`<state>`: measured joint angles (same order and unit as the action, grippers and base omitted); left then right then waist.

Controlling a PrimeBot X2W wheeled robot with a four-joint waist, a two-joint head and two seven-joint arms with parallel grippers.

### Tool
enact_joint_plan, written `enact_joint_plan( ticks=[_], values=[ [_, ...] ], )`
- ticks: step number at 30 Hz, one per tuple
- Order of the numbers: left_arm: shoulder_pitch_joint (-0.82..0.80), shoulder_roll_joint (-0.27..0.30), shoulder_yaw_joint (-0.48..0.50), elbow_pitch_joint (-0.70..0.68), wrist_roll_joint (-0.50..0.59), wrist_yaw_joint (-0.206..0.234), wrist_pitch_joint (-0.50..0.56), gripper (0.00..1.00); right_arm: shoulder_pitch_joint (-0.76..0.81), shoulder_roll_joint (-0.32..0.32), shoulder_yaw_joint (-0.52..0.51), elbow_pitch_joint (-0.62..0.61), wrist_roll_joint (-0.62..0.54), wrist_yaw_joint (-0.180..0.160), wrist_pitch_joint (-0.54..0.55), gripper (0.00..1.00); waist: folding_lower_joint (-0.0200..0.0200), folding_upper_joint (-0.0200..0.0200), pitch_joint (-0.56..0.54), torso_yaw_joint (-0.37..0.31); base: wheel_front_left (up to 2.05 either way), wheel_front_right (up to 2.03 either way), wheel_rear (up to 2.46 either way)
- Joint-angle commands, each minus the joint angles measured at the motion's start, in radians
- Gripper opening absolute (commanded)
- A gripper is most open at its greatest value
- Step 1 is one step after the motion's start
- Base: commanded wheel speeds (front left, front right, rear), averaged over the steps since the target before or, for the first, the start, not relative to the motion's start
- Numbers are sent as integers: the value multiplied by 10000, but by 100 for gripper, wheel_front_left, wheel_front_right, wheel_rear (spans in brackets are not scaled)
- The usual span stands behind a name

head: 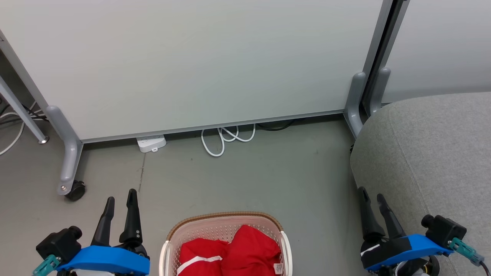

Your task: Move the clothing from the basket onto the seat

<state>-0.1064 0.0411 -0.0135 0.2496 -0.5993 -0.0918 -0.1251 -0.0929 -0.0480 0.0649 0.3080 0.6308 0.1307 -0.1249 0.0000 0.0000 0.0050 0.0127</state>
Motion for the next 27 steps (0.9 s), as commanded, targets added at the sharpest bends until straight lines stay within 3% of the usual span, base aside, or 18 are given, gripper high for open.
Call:
enact_joint_plan(
  ticks=[1, 27],
  values=[
    [-176, 87, -42, -74, 251, 17, -70, 100, -124, -30, 54, -55, -256, 0, -76, 100, 0, 0, 3, 1, 0, 0, 0],
    [-270, 104, -349, 178, 2897, 80, -728, 100, -221, -32, 318, 313, -2965, 0, -723, 100, 0, 0, 67, 44, 0, 0, 0]
  ],
)
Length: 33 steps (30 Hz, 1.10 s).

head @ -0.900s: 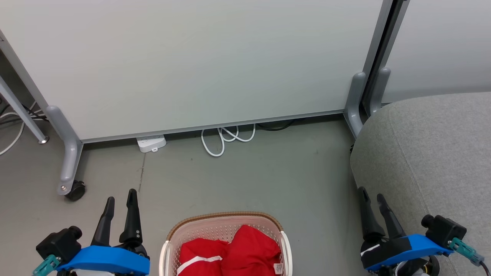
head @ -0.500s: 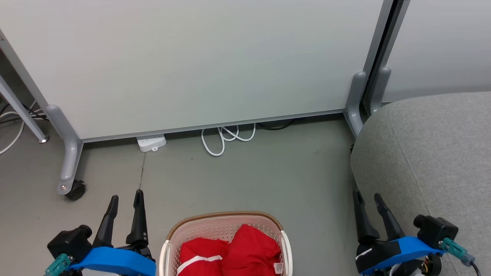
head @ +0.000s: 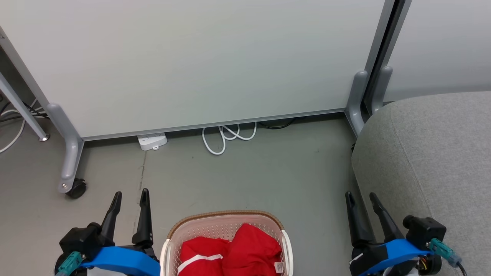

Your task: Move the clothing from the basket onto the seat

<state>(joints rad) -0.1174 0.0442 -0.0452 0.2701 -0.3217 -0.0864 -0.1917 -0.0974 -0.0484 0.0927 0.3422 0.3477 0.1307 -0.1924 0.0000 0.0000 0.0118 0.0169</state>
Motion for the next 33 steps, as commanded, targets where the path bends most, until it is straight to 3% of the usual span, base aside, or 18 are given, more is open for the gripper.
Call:
enact_joint_plan(
  ticks=[1, 33],
  values=[
    [-162, 73, -43, -16, 207, 30, -77, 100, -177, -28, 45, -12, -214, 0, -67, 100, 0, 0, 0, 6, 0, 0, 0],
    [-284, 87, -289, 677, 2328, 68, -723, 100, -250, -28, 36, 628, -2845, -1, -710, 100, 0, 0, 25, 64, 0, 0, 0]
  ],
)
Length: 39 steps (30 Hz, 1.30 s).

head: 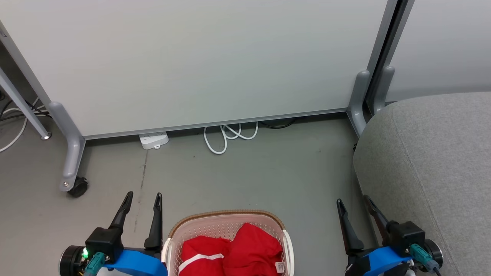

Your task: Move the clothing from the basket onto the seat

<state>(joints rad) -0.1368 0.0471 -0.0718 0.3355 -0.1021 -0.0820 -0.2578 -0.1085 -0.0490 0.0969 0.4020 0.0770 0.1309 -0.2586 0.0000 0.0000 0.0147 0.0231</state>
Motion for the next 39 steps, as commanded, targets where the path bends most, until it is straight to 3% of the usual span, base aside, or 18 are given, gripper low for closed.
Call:
enact_joint_plan(
  ticks=[1, 27, 39],
  values=[
    [-91, 58, -33, 55, 196, 25, -88, 100, -140, -22, -12, 56, -210, -3, -70, 100, 0, 0, -11, 6, 0, 0, 0],
    [-355, 53, -191, 548, 137, -142, -89, 100, -212, -23, -112, 379, -74, -5, -85, 100, 0, 0, 23, 1, 0, 0, 0],
    [-2651, 457, -1585, 2284, 219, -488, -83, 100, -1228, -21, -13, 3, -258, -3, -83, 100, 0, 0, 1896, -530, 0, 0, 0]
  ],
)
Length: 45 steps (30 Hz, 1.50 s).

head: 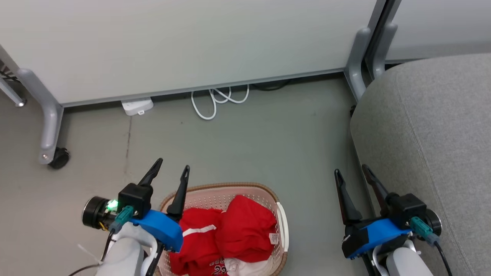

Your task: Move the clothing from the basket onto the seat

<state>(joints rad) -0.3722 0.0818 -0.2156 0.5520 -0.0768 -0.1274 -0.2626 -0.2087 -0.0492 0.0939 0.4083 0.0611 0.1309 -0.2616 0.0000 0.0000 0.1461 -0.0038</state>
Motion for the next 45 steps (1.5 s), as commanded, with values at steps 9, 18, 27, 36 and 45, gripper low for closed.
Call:
enact_joint_plan(
  ticks=[9, 18, 27, 36, 45],
  values=[
    [-2149, 817, -2617, 1706, -863, -47, -35, 100, -1400, -15, -26, -509, -179, -3, -52, 100, 0, 0, 2610, -877, 0, 0, 0],
    [-3480, 1258, -4971, 3143, -1978, -35, -34, 100, -2188, -11, -38, -907, -310, -5, -52, 100, 0, 0, 4188, -1217, 0, 0, 0],
    [-4621, 1603, -7640, 4640, -3490, -26, 36, 100, -2803, -11, 64, -1241, -397, -5, -53, 100, 0, 0, 5605, -1481, 0, 0, 0],
    [-5732, 1958, -9689, 5122, -4742, -27, 418, 100, -3212, -11, -43, -1577, -712, -5, -53, 100, 0, 0, 6847, -1501, 0, 0, 0],
    [-6595, 1813, -10567, 4946, -5200, -27, 316, 100, -3372, -13, -139, -1988, -866, -5, -53, 100, 0, 0, 7724, -1475, 0, 0, 0]
  ],
)
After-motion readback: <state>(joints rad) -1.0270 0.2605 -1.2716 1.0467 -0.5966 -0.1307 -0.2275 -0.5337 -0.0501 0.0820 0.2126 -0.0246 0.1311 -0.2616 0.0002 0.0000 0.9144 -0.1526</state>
